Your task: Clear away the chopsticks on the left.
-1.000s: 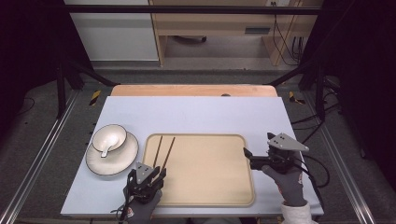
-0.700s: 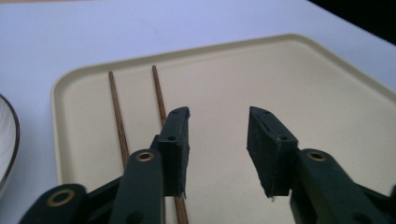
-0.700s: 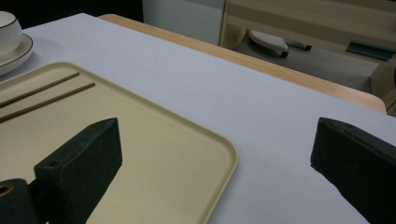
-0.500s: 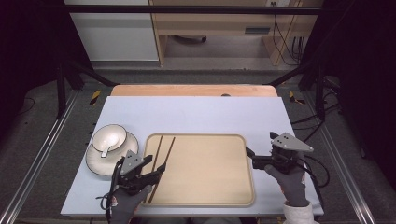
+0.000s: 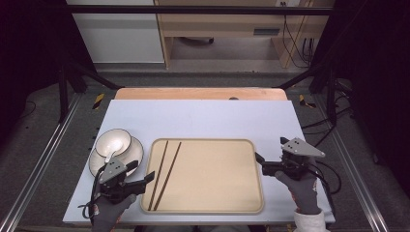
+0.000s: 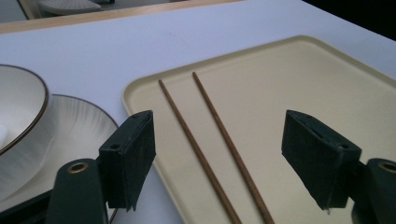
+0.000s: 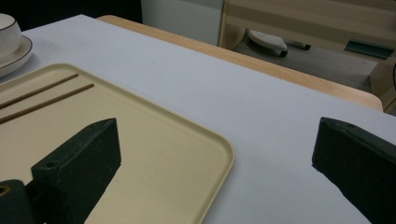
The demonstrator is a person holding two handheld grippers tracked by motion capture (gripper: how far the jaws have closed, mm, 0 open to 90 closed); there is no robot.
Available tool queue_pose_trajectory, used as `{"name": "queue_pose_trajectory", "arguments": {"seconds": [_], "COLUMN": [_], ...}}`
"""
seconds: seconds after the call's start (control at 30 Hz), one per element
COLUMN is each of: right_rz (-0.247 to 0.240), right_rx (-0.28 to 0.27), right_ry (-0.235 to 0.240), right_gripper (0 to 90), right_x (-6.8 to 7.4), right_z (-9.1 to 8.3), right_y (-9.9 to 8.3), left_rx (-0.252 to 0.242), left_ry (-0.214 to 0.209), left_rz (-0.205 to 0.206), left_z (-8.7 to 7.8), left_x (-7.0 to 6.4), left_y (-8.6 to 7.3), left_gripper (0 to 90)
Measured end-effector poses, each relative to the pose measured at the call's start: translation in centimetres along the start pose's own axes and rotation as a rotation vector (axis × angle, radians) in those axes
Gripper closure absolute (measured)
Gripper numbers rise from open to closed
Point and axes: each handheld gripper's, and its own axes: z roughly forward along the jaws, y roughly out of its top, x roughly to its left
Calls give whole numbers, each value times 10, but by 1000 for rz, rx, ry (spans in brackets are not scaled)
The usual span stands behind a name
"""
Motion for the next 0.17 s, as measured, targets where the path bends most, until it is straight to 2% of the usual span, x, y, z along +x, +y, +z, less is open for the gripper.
{"name": "queue_pose_trajectory", "arguments": {"seconds": [0.17], "right_rz": [2], "right_rx": [6], "right_ry": [8], "right_gripper": [14], "right_x": [1], "right_z": [2], "right_y": [-1], "left_rx": [-2], "left_ry": [20], "left_rz": [-8], "left_z": [-6], "left_x": [8], "left_y": [-7], "left_gripper": [257]}}
